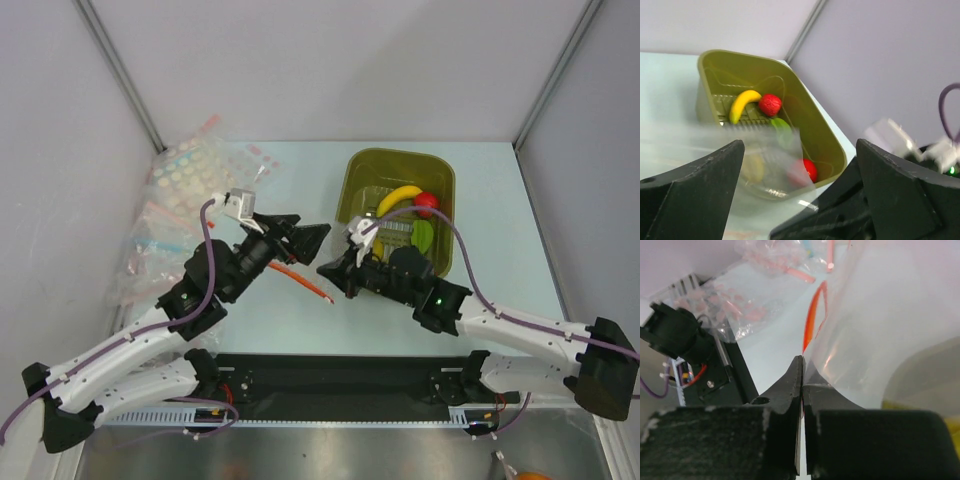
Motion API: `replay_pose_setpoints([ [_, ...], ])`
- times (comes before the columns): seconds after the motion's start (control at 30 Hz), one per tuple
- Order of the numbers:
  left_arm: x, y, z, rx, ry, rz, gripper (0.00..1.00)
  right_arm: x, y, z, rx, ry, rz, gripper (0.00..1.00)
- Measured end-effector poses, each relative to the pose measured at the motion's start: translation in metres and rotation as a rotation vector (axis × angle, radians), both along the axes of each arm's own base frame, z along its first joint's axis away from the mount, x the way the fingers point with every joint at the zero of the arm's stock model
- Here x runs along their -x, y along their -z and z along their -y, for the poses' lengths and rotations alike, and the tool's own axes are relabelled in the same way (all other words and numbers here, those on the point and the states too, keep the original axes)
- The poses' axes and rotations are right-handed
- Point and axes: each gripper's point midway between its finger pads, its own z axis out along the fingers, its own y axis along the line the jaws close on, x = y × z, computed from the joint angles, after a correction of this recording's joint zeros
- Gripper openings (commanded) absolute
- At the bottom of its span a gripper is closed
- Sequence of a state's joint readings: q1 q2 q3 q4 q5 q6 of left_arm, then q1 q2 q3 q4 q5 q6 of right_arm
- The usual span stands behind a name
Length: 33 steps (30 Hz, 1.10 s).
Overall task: Place the food in the zip-top bag and seal the zipper
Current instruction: Open the zipper of the food storage bag at the center of the board.
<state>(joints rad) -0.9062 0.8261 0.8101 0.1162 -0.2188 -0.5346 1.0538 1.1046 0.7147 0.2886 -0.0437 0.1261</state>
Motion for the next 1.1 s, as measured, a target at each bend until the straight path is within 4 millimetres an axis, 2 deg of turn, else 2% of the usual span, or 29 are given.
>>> replay_pose_setpoints([
  [0.17, -0.001, 0.011, -0.012, -0.065, -0.04, 0.055, 1.0, -0.04, -0.018, 0.033, -0.111, 0.07, -0.101, 0.0],
  [0.27, 0.001, 0.017, -0.018, -0.093, -0.045, 0.088, 1.0, -0.06, -0.021, 0.052, -0.16, 0.109, -0.168, 0.0],
  [0.37, 0.002, 0.02, -0.016, -0.127, -0.029, 0.12, 1.0, -0.062, -0.017, 0.057, -0.168, 0.091, -0.231, 0.0],
  [0.5, -0.003, 0.032, -0.004, -0.211, 0.0, 0.141, 1.0, -0.063, -0.017, 0.06, -0.156, 0.063, -0.301, 0.0],
  [0.7, -0.022, 0.071, 0.017, -0.408, 0.021, 0.145, 1.0, -0.083, -0.022, 0.085, -0.171, 0.07, -0.413, 0.01],
  [0.87, -0.029, 0.08, 0.012, -0.487, -0.009, 0.223, 1.0, -0.096, -0.005, 0.103, -0.154, 0.101, -0.523, 0.04],
  [1.1, -0.038, 0.089, -0.001, -0.622, -0.061, 0.337, 1.0, -0.093, 0.023, 0.105, -0.111, 0.084, -0.657, 0.06],
])
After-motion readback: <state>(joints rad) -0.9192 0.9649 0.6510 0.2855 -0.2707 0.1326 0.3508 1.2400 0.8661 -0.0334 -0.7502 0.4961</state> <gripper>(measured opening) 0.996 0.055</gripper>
